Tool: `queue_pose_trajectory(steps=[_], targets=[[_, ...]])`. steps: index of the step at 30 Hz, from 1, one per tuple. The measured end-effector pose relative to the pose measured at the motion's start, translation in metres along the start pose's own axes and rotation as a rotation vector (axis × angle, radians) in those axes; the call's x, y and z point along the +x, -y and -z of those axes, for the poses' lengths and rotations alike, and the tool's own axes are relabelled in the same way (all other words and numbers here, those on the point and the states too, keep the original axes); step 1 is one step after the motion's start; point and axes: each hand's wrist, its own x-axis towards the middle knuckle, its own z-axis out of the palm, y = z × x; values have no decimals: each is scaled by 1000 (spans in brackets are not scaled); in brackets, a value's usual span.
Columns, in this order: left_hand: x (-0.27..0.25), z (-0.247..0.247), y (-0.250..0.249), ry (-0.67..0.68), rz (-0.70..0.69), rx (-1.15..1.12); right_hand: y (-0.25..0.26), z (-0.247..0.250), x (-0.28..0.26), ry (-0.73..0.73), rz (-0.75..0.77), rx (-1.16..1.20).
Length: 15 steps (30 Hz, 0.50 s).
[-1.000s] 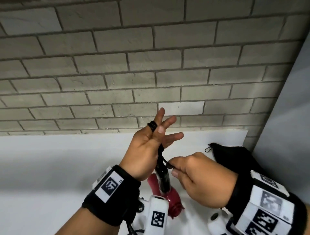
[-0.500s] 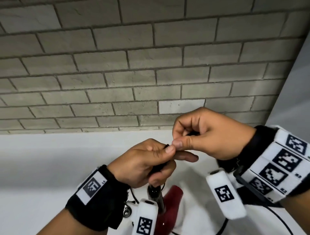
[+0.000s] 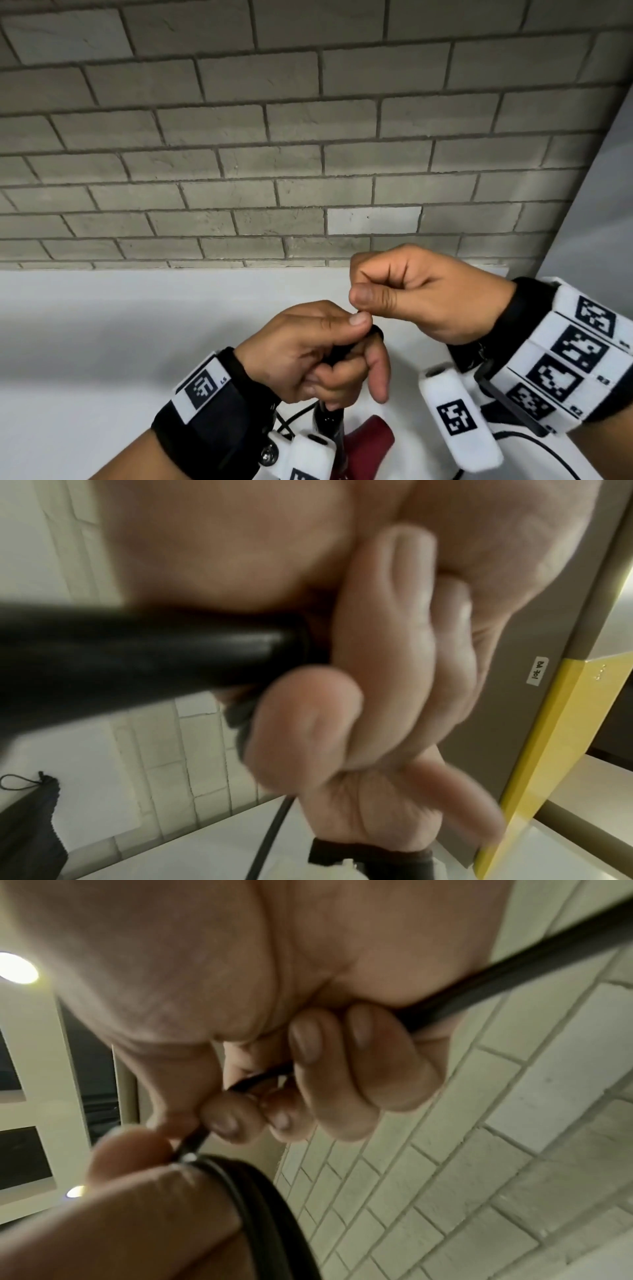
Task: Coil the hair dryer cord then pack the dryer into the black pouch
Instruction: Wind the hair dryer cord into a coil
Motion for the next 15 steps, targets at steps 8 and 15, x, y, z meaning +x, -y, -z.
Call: queue_pose_trajectory(steps=[8, 15], targets=[[11, -2, 4, -99, -31, 20, -15, 9, -6, -122, 19, -68], [9, -2, -1, -200, -12, 188, -10, 21, -6, 93, -125, -130]])
